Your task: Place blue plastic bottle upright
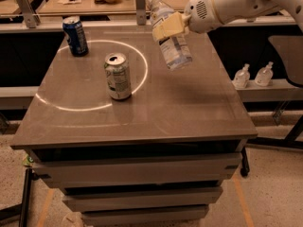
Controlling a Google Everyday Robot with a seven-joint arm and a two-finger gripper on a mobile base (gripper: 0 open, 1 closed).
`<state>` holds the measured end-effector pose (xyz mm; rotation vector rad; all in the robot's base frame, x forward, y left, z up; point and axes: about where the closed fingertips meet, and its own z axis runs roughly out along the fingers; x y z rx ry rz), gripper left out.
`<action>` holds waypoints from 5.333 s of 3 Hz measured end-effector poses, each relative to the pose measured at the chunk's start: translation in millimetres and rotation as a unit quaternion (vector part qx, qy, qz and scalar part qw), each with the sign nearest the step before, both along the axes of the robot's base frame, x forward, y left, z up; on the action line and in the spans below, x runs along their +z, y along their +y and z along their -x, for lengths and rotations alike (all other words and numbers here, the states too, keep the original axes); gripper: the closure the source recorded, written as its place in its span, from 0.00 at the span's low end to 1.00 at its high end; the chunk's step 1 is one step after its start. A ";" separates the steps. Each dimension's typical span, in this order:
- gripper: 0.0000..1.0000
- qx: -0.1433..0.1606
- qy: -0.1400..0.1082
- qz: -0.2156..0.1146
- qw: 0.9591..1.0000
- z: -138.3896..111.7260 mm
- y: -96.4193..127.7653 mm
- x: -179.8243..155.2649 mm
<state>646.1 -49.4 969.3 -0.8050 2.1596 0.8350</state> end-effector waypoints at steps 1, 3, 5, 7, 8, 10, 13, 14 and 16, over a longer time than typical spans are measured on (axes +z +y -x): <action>1.00 -0.035 -0.012 -0.025 0.999 6.0 -6.2 -7.5; 1.00 -0.044 -0.041 -0.025 0.998 3.5 -1.5 -5.9; 1.00 -0.063 -0.215 -0.063 0.973 -12.3 -1.2 2.3; 1.00 -0.083 -0.350 -0.109 0.927 -40.8 -36.8 9.1; 1.00 -0.083 -0.350 -0.109 0.927 -40.8 -36.7 9.1; 1.00 -0.086 -0.386 -0.117 0.911 -34.2 -42.1 -11.0; 1.00 -0.079 -0.383 -0.102 0.915 -22.9 -52.0 -45.9; 1.00 -0.082 -0.380 -0.106 0.915 -20.0 -52.8 -53.4; 0.82 -0.086 -0.377 -0.116 0.915 -19.4 -48.0 -59.5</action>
Offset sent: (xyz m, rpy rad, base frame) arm -0.0089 -0.0038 0.0006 0.0373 -0.0175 -0.0398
